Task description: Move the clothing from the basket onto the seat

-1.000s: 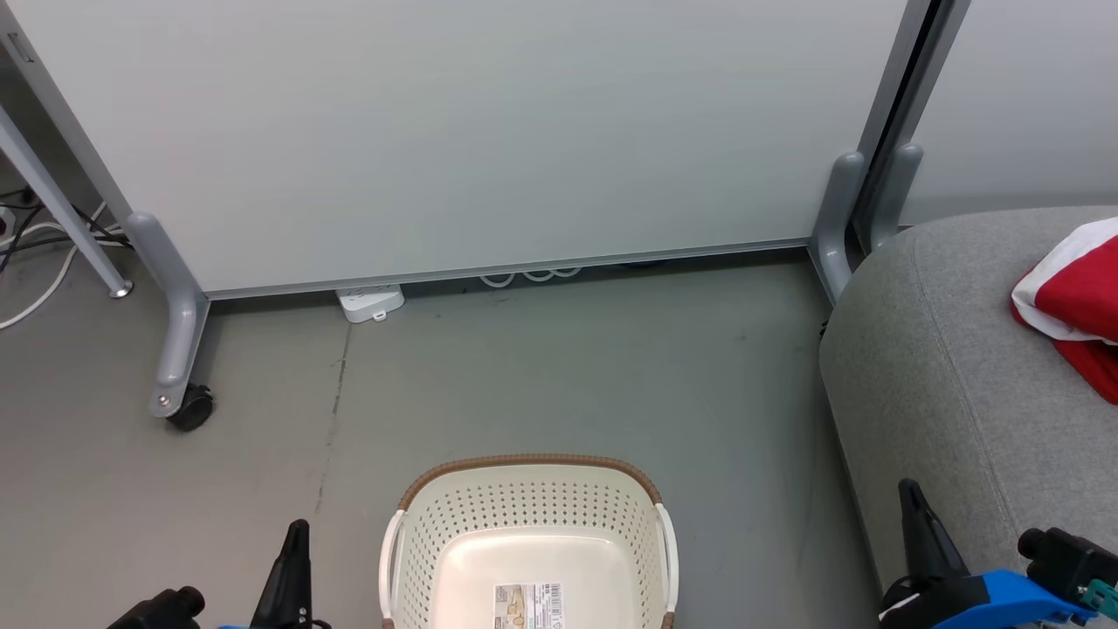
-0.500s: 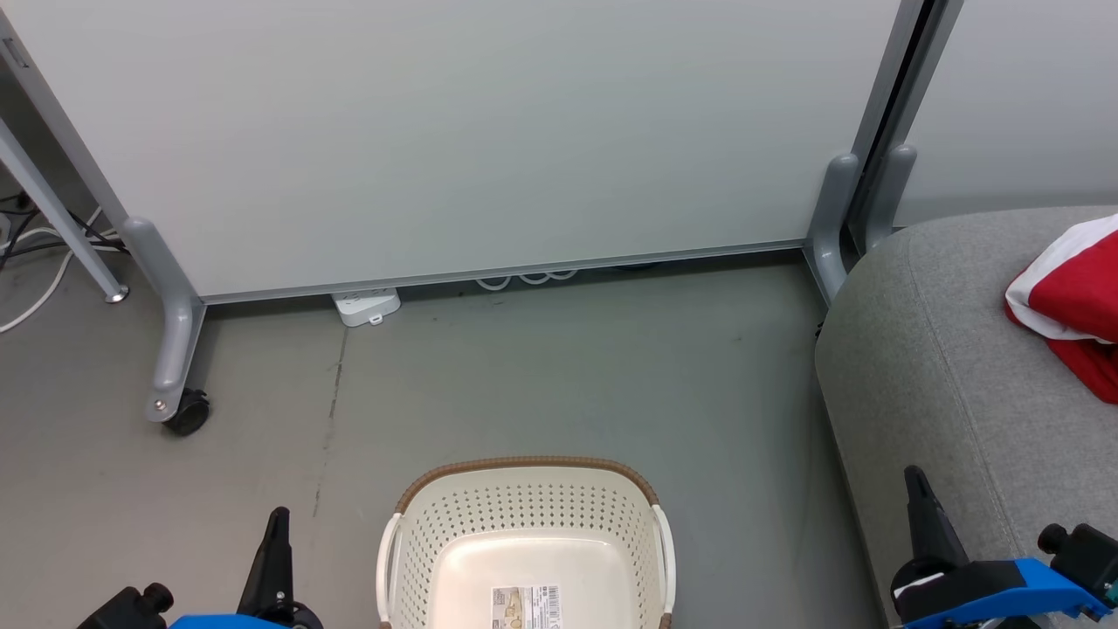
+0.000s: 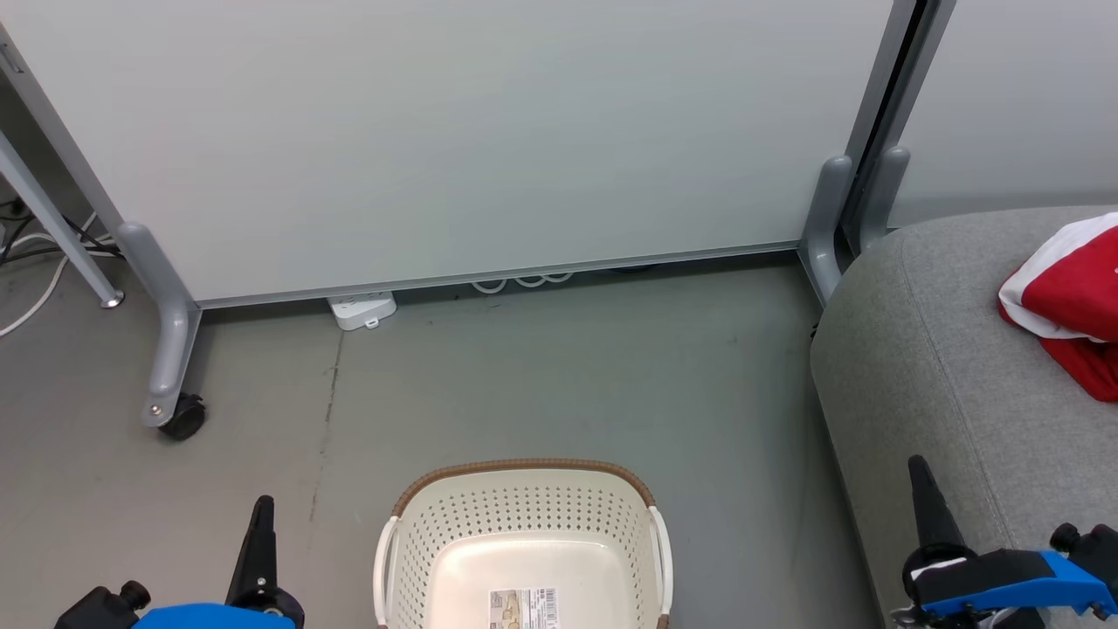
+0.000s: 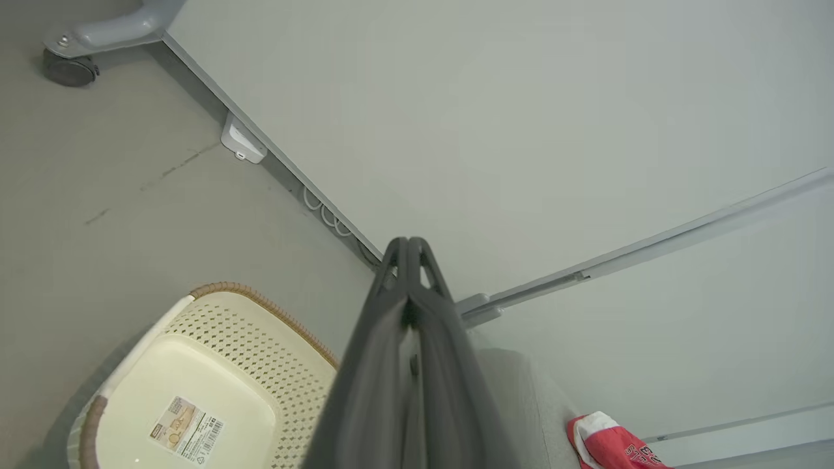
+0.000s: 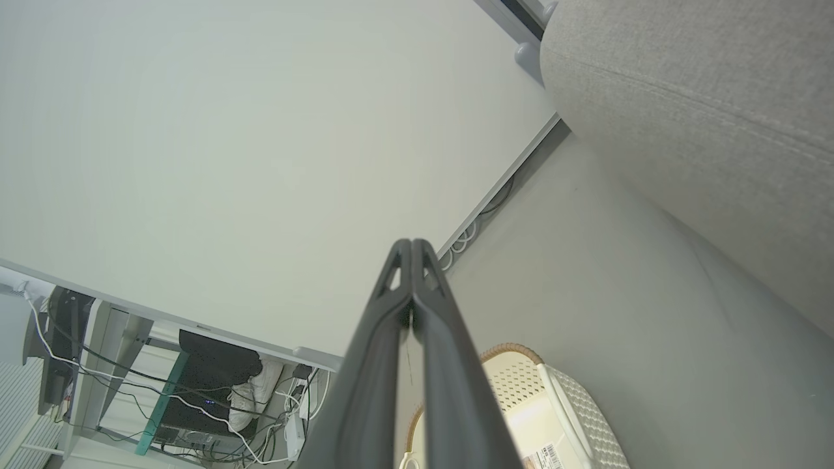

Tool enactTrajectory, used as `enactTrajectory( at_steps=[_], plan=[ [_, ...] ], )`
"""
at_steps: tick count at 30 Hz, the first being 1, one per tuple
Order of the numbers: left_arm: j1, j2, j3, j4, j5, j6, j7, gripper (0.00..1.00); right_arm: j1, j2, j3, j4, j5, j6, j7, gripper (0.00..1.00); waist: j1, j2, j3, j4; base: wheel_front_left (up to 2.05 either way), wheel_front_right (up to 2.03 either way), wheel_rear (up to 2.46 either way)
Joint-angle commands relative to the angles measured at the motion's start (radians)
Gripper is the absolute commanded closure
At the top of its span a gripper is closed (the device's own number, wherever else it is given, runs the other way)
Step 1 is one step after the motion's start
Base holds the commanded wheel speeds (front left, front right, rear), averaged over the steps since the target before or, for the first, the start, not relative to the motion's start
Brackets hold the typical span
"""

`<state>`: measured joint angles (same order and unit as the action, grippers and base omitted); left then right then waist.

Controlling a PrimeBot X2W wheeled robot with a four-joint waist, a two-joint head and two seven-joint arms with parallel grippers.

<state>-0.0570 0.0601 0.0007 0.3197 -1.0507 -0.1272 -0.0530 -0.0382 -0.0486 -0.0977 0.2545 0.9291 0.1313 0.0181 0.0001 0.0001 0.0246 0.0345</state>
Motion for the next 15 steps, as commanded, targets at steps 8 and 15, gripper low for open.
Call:
enactTrajectory(
  at_steps=[8,15],
  plan=[
    [-0.03,0.005,0.023,-0.024,-0.095,-0.003,0.026,1.0,-0.032,-0.002,-0.004,-0.013,0.115,0.0,0.016,1.0,0.0,-0.0001,-0.002,-0.004,0.0,0.0,0.0],
    [-0.035,0.004,0.035,-0.032,-0.161,-0.003,0.046,1.0,-0.038,-0.002,-0.006,-0.013,0.196,0.0,0.027,1.0,0.0,-0.0001,-0.005,-0.007,0.0,0.0,0.0]
  ],
)
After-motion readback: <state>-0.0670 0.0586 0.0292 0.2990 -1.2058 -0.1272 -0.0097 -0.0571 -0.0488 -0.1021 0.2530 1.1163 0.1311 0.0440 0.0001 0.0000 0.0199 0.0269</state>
